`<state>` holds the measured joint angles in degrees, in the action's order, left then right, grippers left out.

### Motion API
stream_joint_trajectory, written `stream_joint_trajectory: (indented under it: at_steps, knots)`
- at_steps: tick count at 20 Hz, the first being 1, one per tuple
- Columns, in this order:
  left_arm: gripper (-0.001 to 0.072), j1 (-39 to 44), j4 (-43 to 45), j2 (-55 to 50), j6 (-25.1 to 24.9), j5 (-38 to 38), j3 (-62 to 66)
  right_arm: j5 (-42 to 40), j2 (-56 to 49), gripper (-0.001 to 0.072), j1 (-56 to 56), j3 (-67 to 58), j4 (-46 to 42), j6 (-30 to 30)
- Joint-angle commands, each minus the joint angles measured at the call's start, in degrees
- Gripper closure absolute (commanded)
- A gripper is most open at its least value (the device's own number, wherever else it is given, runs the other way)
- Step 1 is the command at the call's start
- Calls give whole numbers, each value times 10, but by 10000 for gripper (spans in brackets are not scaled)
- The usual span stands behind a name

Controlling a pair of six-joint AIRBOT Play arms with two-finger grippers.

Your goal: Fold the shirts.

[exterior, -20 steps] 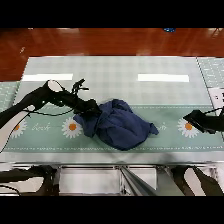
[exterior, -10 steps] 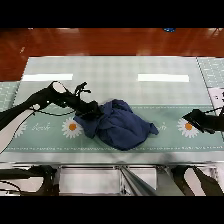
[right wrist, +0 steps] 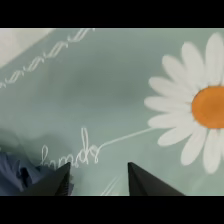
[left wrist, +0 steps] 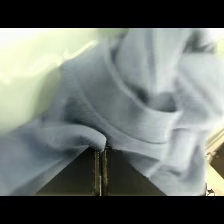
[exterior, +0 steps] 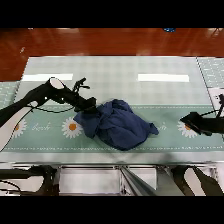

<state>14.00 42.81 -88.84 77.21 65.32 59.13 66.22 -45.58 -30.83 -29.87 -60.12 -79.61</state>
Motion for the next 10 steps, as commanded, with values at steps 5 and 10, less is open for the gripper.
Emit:
stream_joint_trajectory:
  at_steps: [5,10]
  knots:
    - [684,-14,3,6,-7,28,43,41,-1,300,124,68,5,3]
    - [684,-12,3,6,-7,29,43,3,-15,300,179,67,37,-35]
